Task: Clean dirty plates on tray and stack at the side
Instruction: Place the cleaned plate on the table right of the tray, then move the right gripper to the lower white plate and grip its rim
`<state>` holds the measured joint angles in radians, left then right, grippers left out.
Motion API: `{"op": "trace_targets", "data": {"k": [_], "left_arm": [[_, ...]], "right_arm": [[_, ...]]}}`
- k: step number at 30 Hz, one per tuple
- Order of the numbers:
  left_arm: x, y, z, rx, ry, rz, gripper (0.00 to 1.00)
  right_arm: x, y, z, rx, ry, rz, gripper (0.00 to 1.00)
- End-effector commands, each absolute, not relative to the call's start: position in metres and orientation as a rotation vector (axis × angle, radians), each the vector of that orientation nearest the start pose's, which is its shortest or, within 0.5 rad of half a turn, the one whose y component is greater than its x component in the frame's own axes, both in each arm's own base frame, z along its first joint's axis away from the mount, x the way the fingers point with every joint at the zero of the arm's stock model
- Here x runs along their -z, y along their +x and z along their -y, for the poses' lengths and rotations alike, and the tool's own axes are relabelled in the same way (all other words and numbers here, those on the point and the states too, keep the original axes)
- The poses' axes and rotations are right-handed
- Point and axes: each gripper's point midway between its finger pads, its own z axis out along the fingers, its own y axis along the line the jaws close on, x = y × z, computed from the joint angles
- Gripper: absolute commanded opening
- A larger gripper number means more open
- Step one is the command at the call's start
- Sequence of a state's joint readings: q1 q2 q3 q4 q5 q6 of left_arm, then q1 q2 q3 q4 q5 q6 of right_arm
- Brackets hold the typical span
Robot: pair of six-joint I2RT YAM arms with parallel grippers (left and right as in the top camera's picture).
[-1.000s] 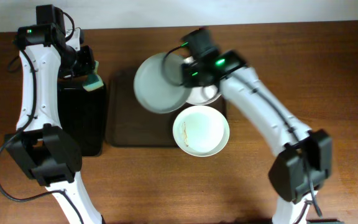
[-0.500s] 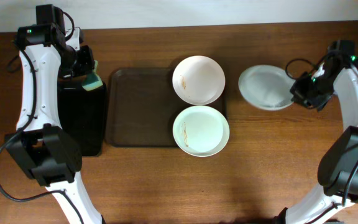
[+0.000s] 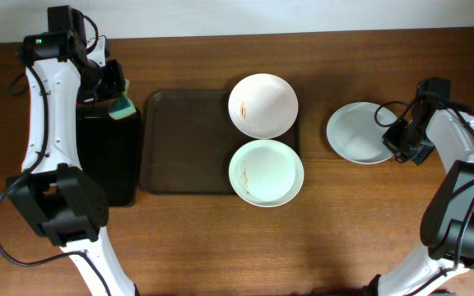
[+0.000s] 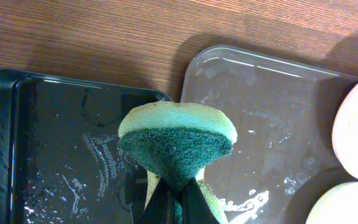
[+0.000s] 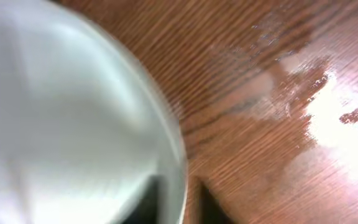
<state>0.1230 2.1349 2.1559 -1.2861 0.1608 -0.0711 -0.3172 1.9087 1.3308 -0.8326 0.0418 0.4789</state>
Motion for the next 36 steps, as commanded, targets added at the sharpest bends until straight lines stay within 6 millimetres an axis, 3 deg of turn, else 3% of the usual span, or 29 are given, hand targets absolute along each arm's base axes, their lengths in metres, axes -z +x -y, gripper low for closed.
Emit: {"op": "trace_targets", "data": {"k": [1, 3, 6, 8, 10, 16, 20, 25, 30, 36], "left_arm": [[-0.181, 0.482, -0.031, 0.208, -0.203, -2.781, 0.01], [-0.181, 0.482, -0.031, 0.208, -0.203, -2.782, 0.01], [-0.181, 0.482, -0.031, 0.208, -0.202, -2.782, 0.01], [-0.181, 0.482, -0.031, 0.208, -0.203, -2.782, 0.01], [-0.181, 0.482, -0.031, 0.208, -0.203, -2.781, 0.01], [-0.182, 0.483, -0.031, 0.208, -0.202, -2.777, 0.01], [-0.182, 0.484, -0.031, 0.207, -0.201, -2.774, 0.01], [-0.183, 0.486, -0.031, 0.206, -0.199, -2.762, 0.01], [-0.183, 0.487, -0.031, 0.205, -0.198, -2.759, 0.01], [-0.183, 0.487, -0.031, 0.205, -0.198, -2.759, 0.01]], "right_arm": [[-0.041, 0.363, 0.120, -0.002, 1.144, -2.757, 0.70], [-0.053, 0.366, 0.111, -0.082, 1.130, -2.780, 0.70], [-0.104, 0.377, 0.097, -0.174, 1.030, -2.774, 0.66], [-0.150, 0.383, 0.061, -0.288, 0.853, -2.750, 0.66], [-0.160, 0.377, 0.034, -0.308, 0.768, -2.782, 0.66], [-0.121, 0.344, -0.064, -0.336, 0.491, -3.031, 0.60], [-0.088, 0.327, -0.098, -0.293, 0.419, -3.087, 0.53], [-0.050, 0.324, -0.119, -0.311, 0.250, -3.056, 0.49], [-0.019, 0.317, -0.120, -0.304, 0.147, -3.098, 0.41], [-0.014, 0.319, -0.120, -0.301, 0.149, -3.101, 0.27]]}}
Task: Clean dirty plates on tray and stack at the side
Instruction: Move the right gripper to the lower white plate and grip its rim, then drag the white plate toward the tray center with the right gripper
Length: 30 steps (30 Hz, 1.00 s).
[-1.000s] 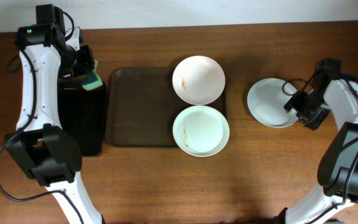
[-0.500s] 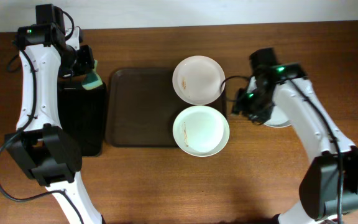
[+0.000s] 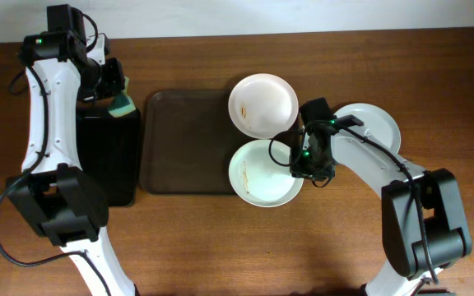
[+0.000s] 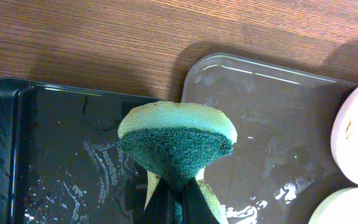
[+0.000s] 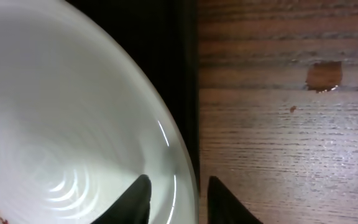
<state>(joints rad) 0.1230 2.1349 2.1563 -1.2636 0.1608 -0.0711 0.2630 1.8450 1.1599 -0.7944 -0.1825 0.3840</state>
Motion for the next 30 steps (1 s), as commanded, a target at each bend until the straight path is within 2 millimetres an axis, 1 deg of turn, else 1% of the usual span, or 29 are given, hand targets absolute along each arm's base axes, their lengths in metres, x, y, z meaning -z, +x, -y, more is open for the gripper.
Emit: {"op": "trace_targets", "data": {"k": [1, 2, 4, 6, 8, 11, 13, 15, 16, 17, 19, 20, 21, 22, 23, 25, 27, 30], "left_arm": [[-0.183, 0.487, -0.031, 0.205, -0.198, -2.759, 0.00], [-0.183, 0.487, -0.031, 0.205, -0.198, -2.759, 0.01], [-0.183, 0.487, -0.031, 0.205, -0.198, -2.759, 0.01], [-0.183, 0.487, -0.031, 0.205, -0.198, -2.759, 0.01], [-0.183, 0.487, -0.031, 0.205, -0.198, -2.760, 0.01], [-0.183, 0.487, -0.031, 0.205, -0.198, -2.759, 0.01], [-0.183, 0.487, -0.031, 0.205, -0.198, -2.759, 0.01], [-0.183, 0.487, -0.031, 0.205, -0.198, -2.759, 0.01], [-0.183, 0.488, -0.032, 0.204, -0.198, -2.757, 0.01], [-0.183, 0.488, -0.032, 0.205, -0.198, -2.755, 0.01], [-0.183, 0.488, -0.031, 0.205, -0.197, -2.755, 0.01], [-0.183, 0.488, -0.031, 0.205, -0.197, -2.756, 0.01], [-0.183, 0.488, -0.031, 0.205, -0.197, -2.756, 0.01], [-0.183, 0.488, -0.031, 0.205, -0.198, -2.756, 0.01], [-0.183, 0.488, -0.031, 0.206, -0.198, -2.756, 0.01], [-0.183, 0.487, -0.031, 0.206, -0.198, -2.760, 0.01], [-0.182, 0.485, -0.030, 0.208, -0.196, -2.767, 0.01], [-0.181, 0.485, -0.017, 0.214, -0.160, -2.775, 0.01]], "right_arm": [[-0.014, 0.319, -0.120, -0.300, 0.149, -3.103, 0.20], [-0.014, 0.319, -0.120, -0.299, 0.149, -3.104, 0.10], [-0.014, 0.318, -0.120, -0.299, 0.149, -3.104, 0.04], [-0.014, 0.318, -0.119, -0.299, 0.154, -3.107, 0.04], [-0.018, 0.318, -0.119, -0.295, 0.156, -3.117, 0.04], [-0.039, 0.321, -0.120, -0.289, 0.155, -3.127, 0.04], [-0.064, 0.333, -0.123, -0.308, 0.144, -3.086, 0.04], [-0.088, 0.347, -0.133, -0.334, 0.108, -3.024, 0.04], [-0.095, 0.352, -0.140, -0.346, 0.090, -3.001, 0.05], [-0.106, 0.360, -0.153, -0.367, 0.053, -2.960, 0.04], [-0.112, 0.369, -0.176, -0.411, 0.056, -2.897, 0.04], [-0.112, 0.373, -0.189, -0.430, 0.068, -2.871, 0.04], [-0.110, 0.379, -0.206, -0.455, 0.100, -2.836, 0.04], [-0.107, 0.383, -0.216, -0.455, 0.123, -2.817, 0.04], [-0.100, 0.387, -0.232, -0.463, 0.119, -2.796, 0.04], [-0.084, 0.390, -0.257, -0.500, 0.119, -2.785, 0.04], [-0.067, 0.389, -0.270, -0.514, 0.163, -2.803, 0.04], [-0.039, 0.379, -0.279, -0.494, 0.234, -2.867, 0.04]]}}
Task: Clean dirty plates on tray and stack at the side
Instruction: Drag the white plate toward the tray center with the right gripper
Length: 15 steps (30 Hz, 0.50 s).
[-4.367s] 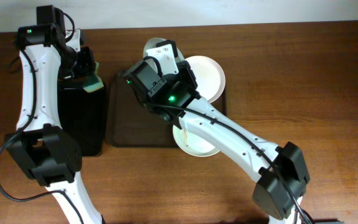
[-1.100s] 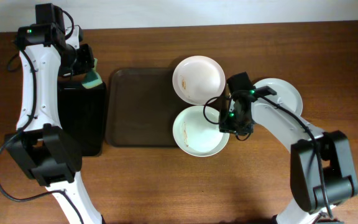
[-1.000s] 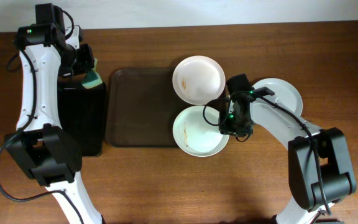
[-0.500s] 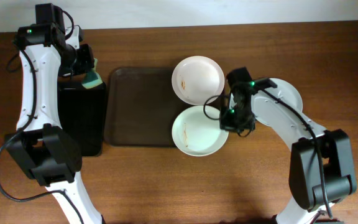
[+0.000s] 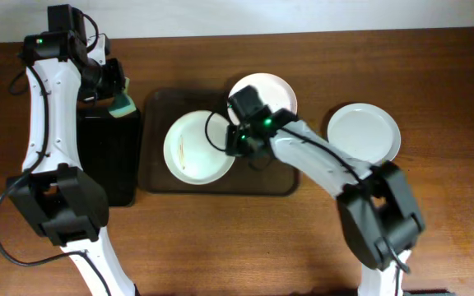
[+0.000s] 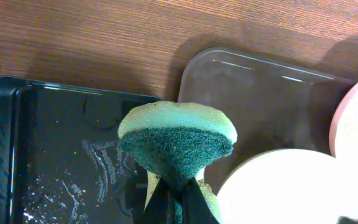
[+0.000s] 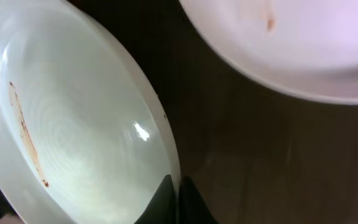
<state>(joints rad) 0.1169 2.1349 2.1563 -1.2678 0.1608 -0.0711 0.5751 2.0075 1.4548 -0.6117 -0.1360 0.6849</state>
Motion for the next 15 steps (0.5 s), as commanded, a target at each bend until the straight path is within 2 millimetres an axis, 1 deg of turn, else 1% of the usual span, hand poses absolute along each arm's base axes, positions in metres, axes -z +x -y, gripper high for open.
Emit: {"op": "trace_targets", "data": {"k": [1, 3, 6, 7, 8, 9, 10, 11, 12, 13, 14, 15], "left_arm": [[-0.181, 0.485, -0.011, 0.218, -0.142, -2.777, 0.01], [-0.181, 0.485, 0.001, 0.224, -0.109, -2.780, 0.01], [-0.175, 0.482, 0.021, 0.235, -0.054, -2.803, 0.01], [-0.171, 0.480, 0.024, 0.237, -0.046, -2.815, 0.01], [-0.161, 0.474, 0.031, 0.242, -0.033, -2.847, 0.01], [-0.153, 0.470, 0.035, 0.245, -0.026, -2.870, 0.01], [-0.146, 0.468, 0.039, 0.247, -0.017, -2.885, 0.01], [-0.139, 0.465, 0.043, 0.250, -0.004, -2.899, 0.01], [-0.136, 0.464, 0.046, 0.251, 0.005, -2.904, 0.01], [-0.135, 0.464, 0.049, 0.252, 0.013, -2.906, 0.01], [-0.134, 0.463, 0.051, 0.253, 0.020, -2.907, 0.01], [-0.133, 0.463, 0.053, 0.254, 0.026, -2.909, 0.01]], "right_arm": [[-0.032, 0.378, -0.279, -0.488, 0.268, -2.880, 0.04], [-0.022, 0.377, -0.278, -0.477, 0.315, -2.899, 0.04], [-0.019, 0.376, -0.279, -0.482, 0.313, -2.907, 0.04], [-0.019, 0.376, -0.279, -0.481, 0.312, -2.907, 0.04], [-0.019, 0.376, -0.279, -0.482, 0.312, -2.907, 0.10], [-0.019, 0.376, -0.281, -0.496, 0.295, -2.911, 0.35], [-0.020, 0.376, -0.281, -0.510, 0.291, -2.914, 0.42], [-0.022, 0.378, -0.285, -0.559, 0.217, -2.909, 0.48], [-0.025, 0.380, -0.288, -0.616, 0.172, -2.905, 0.49], [-0.026, 0.384, -0.283, -0.631, 0.196, -2.906, 0.48], [-0.026, 0.387, -0.278, -0.638, 0.214, -2.906, 0.45], [-0.025, 0.391, -0.273, -0.639, 0.235, -2.904, 0.39]]}}
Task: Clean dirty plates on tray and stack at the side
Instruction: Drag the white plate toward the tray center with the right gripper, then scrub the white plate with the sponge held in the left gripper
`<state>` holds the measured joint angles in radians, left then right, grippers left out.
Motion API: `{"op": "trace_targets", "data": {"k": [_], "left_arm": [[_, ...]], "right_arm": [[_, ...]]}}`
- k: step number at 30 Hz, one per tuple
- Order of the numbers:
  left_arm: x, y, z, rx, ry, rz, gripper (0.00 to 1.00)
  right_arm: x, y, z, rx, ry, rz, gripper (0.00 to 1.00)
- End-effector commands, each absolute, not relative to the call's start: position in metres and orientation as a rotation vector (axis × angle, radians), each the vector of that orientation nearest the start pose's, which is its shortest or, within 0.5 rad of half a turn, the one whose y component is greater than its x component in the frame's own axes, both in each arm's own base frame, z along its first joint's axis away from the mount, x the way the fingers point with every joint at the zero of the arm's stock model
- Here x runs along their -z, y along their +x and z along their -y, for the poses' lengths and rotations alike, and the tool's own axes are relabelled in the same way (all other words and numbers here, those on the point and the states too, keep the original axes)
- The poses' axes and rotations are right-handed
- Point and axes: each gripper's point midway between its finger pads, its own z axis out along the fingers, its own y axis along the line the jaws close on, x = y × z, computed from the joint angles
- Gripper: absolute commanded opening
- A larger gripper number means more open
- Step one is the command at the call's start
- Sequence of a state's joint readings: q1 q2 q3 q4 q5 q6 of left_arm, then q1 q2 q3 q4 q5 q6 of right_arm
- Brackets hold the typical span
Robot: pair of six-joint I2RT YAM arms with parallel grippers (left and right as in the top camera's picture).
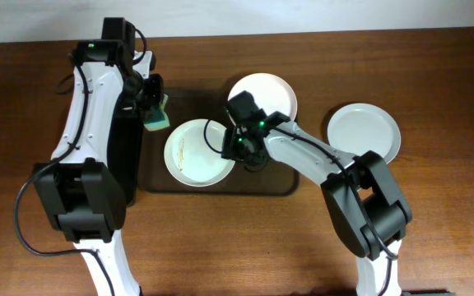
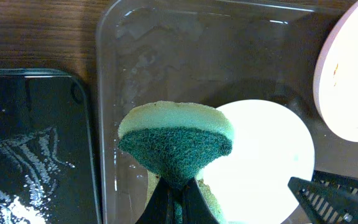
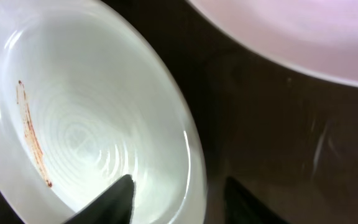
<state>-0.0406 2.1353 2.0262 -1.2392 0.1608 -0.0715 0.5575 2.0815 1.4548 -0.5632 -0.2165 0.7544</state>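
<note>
A stained white plate (image 1: 196, 153) lies on the left half of the brown tray (image 1: 159, 179); a brown streak (image 3: 33, 134) marks its bowl. My right gripper (image 1: 239, 148) stands open, its fingers (image 3: 112, 200) on either side of that plate's right rim. A second dirty plate (image 1: 262, 104) sits at the tray's far right corner. My left gripper (image 2: 176, 200) is shut on a green and yellow sponge (image 1: 156, 114), which hangs over the tray's left edge just beside the stained plate (image 2: 269, 163). A clean plate (image 1: 364, 133) rests on the table to the right.
A black wet basin (image 2: 33, 146) stands left of the tray, mostly under my left arm in the overhead view. Bare wooden table (image 1: 434, 205) surrounds the tray and the clean plate. The right arm lies across the tray's right half.
My left arm has carried the sponge from over the black basin to the tray's left edge beside the stained plate. The right gripper has opened and let go of the plate's rim.
My right gripper was first at the clean plate on the table, with both dirty plates on the tray's right side. Then it stood open at the front plate's rim. Then it was shut on that rim with the plate on the tray's left half, and now it is open. The left gripper kept the sponge.
</note>
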Motion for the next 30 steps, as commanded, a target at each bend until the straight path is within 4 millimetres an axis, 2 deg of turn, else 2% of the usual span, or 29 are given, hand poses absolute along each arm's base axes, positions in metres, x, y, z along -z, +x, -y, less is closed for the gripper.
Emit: {"op": "trace_targets", "data": {"k": [1, 2, 3, 7, 10, 11, 14, 19, 22, 26, 28, 30], "left_arm": [[-0.132, 0.463, 0.055, 0.255, 0.032, -2.911, 0.01], [-0.131, 0.462, 0.057, 0.261, 0.037, -2.911, 0.01], [-0.131, 0.462, 0.060, 0.281, 0.043, -2.912, 0.01], [-0.129, 0.459, 0.062, 0.294, 0.047, -2.920, 0.01], [-0.129, 0.458, 0.063, 0.306, 0.056, -2.924, 0.01], [-0.130, 0.458, 0.070, 0.361, 0.117, -2.913, 0.01], [-0.132, 0.454, 0.079, 0.435, 0.172, -2.910, 0.01], [-0.127, 0.446, 0.079, 0.440, 0.175, -2.941, 0.01], [-0.110, 0.435, 0.087, 0.447, 0.197, -2.989, 0.01], [-0.080, 0.427, 0.113, 0.440, 0.291, -2.997, 0.01], [-0.060, 0.427, 0.116, 0.326, 0.327, -2.991, 0.01], [-0.040, 0.427, 0.101, 0.112, 0.254, -3.002, 0.01]], "right_arm": [[-0.024, 0.395, -0.267, -0.640, 0.256, -2.901, 0.31], [-0.022, 0.397, -0.265, -0.658, 0.271, -2.904, 0.22], [-0.017, 0.397, -0.265, -0.671, 0.278, -2.915, 0.21], [-0.004, 0.390, -0.281, -0.800, 0.183, -2.948, 0.20], [-0.005, 0.391, -0.285, -0.825, 0.136, -2.938, 0.20], [-0.005, 0.390, -0.284, -0.823, 0.138, -2.943, 0.20], [-0.004, 0.389, -0.284, -0.822, 0.139, -2.946, 0.04], [-0.004, 0.390, -0.284, -0.818, 0.140, -2.945, 0.04], [-0.004, 0.390, -0.284, -0.818, 0.141, -2.945, 0.04], [-0.004, 0.390, -0.284, -0.819, 0.140, -2.945, 0.04], [-0.004, 0.390, -0.284, -0.818, 0.141, -2.946, 0.04], [-0.004, 0.389, -0.284, -0.819, 0.140, -2.946, 0.04]]}}
